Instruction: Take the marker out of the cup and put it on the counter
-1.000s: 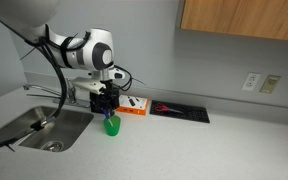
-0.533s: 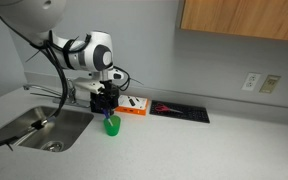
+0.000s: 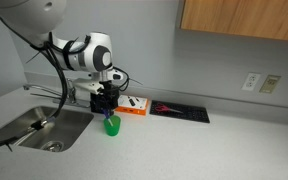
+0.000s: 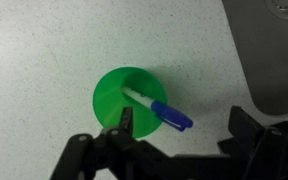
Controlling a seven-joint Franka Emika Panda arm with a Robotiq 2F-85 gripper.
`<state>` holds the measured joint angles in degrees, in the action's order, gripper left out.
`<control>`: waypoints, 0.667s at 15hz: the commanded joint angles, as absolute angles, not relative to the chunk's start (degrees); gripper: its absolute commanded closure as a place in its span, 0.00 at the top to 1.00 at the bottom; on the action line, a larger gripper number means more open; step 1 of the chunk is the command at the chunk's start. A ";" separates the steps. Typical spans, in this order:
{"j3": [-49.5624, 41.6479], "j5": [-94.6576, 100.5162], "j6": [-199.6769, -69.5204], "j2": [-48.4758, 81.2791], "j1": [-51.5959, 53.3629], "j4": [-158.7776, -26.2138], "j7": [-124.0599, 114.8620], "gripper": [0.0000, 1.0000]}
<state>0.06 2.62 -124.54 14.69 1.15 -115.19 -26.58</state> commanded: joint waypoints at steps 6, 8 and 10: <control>-2.13 2.72 -122.57 15.11 1.96 -114.14 -28.23 0.49; -2.30 2.22 -122.01 15.08 1.79 -113.91 -27.94 0.33; -2.52 2.09 -121.57 14.87 1.69 -113.90 -27.92 0.19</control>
